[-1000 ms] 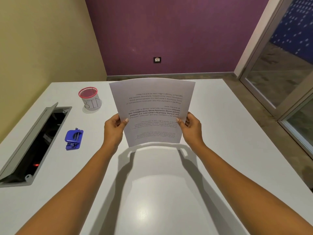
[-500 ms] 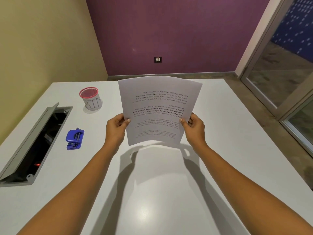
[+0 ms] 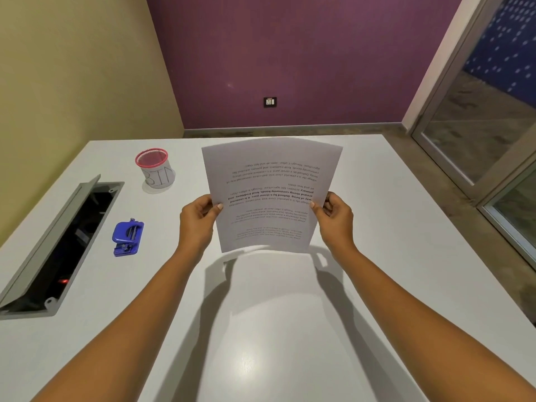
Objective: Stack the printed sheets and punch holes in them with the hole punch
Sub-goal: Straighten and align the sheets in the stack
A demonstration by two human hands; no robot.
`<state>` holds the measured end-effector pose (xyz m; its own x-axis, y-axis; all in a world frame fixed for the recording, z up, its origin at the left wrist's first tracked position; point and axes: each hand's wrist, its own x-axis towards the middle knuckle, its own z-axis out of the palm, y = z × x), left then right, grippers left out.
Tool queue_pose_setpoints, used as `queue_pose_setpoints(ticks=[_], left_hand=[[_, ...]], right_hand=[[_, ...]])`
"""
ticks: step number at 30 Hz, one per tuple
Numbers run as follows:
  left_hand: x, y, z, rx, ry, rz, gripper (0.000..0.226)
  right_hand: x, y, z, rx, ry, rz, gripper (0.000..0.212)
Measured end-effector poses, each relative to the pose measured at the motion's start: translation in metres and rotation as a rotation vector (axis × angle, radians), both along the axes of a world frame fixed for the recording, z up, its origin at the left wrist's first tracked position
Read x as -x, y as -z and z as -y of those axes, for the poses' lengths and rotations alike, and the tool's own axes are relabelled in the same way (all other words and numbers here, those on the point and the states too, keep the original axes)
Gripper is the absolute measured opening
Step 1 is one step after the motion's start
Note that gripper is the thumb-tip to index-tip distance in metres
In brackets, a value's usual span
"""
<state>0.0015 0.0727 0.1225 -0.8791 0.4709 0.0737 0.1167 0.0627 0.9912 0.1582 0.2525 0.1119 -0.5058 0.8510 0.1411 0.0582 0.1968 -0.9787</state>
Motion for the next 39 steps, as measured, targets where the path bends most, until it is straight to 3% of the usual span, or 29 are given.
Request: queue_pose_setpoints(ticks=[15,19,22,25,30,34,36,39], left_hand=[[-0.005,0.016,0.004,0.076,0.016,0.042,0.019],[-0.006,0.014,0.002,0.072,-0.053,0.054,0.018],[-0.004,0.013,0.0,0.061,-0.129,0.099,0.016],[-0.002,0.014,0.0,0.063,-0.168,0.141,0.019],[-0.006,0.012,0.002,-0.024,-0.183,0.262,0.017],[-0.01,0.014,0.003,-0.101,-0.16,0.343,0.026],[-0.011,0.015,0.005,-0.127,-0.168,0.379,0.029],[-0.011,0.019,0.01,-0.129,-0.163,0.403,0.028]], right_hand=[[-0.011,0.025,-0.002,-0.01,0.006,0.193,0.027],[-0.017,0.04,-0.002,0.085,0.061,0.443,0.037],[-0.022,0.05,0.002,0.19,-0.069,0.709,0.038],[-0.023,0.055,0.009,0.308,-0.214,0.8,0.03],[-0.015,0.055,0.021,0.522,-0.259,0.678,0.045],[-0.004,0.051,0.025,0.801,-0.268,0.281,0.023],[0.001,0.049,0.024,0.82,-0.2,0.126,0.016],[0.002,0.042,0.02,0.719,-0.128,0.091,0.017]])
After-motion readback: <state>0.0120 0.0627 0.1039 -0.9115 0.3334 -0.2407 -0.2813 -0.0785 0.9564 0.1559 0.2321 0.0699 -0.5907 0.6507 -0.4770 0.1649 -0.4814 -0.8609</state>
